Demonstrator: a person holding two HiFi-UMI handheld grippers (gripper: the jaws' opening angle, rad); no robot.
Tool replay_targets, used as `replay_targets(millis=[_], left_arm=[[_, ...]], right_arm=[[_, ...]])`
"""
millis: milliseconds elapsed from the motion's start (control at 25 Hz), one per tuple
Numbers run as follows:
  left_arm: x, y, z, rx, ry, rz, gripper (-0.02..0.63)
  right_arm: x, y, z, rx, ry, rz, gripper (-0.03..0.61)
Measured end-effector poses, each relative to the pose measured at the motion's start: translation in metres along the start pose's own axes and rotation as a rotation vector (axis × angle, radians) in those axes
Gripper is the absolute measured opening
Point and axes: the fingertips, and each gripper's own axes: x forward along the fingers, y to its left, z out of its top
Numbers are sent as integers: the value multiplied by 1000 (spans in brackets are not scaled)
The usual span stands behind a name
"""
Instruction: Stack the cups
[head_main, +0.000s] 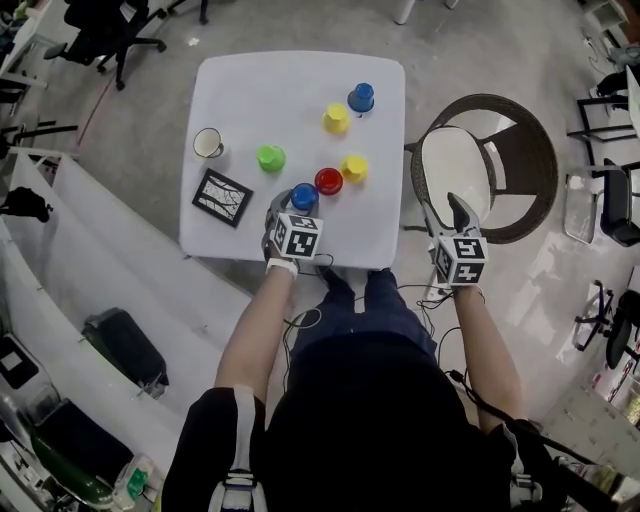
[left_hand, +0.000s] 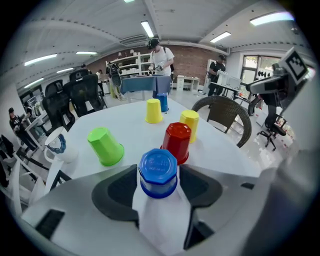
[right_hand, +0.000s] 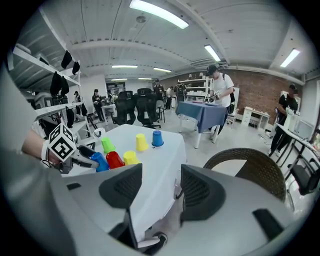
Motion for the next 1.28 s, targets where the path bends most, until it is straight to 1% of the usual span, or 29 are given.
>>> replay_targets(millis=[40, 80, 160, 280, 360, 480, 680, 840, 920, 1000, 1120, 1280], left_arm=[[0, -1, -2, -1, 4, -11, 265], [-2, -2, -3, -9, 4, -23, 279], [-10, -4, -5, -39, -9, -42, 284], [-30, -2, -9, -79, -53, -55, 284], [-45, 0, -15, -105, -73, -54, 284], [-65, 6, -22, -168, -79, -43, 282], [-97, 26, -8, -281, -157, 31, 281], [-121, 34, 4, -344, -199, 104, 270], [-127, 35, 7, -363, -203, 140, 259], [-128, 36, 7, -380, -191, 179, 256], [-132, 36, 2, -430, -174, 228, 255], [-139, 32, -1, -481, -167, 285, 253]], right_arm=[[-1, 1, 0, 2, 0, -1, 239], [-2, 2, 1, 2, -1, -2, 239], [-2, 5, 5, 4, -7, -2, 239], [0, 7, 15, 11, -28, 2, 239], [3, 6, 25, 10, -44, 8, 239], [12, 3, 45, -4, -72, 24, 238], [48, 0, 76, -32, -101, 82, 232], [91, 5, 97, -92, -92, 154, 232], [115, 7, 104, -122, -80, 196, 232], [138, 5, 110, -131, -63, 226, 232], [169, 5, 120, -157, -53, 260, 232], [205, 16, 117, -277, 17, 335, 232]])
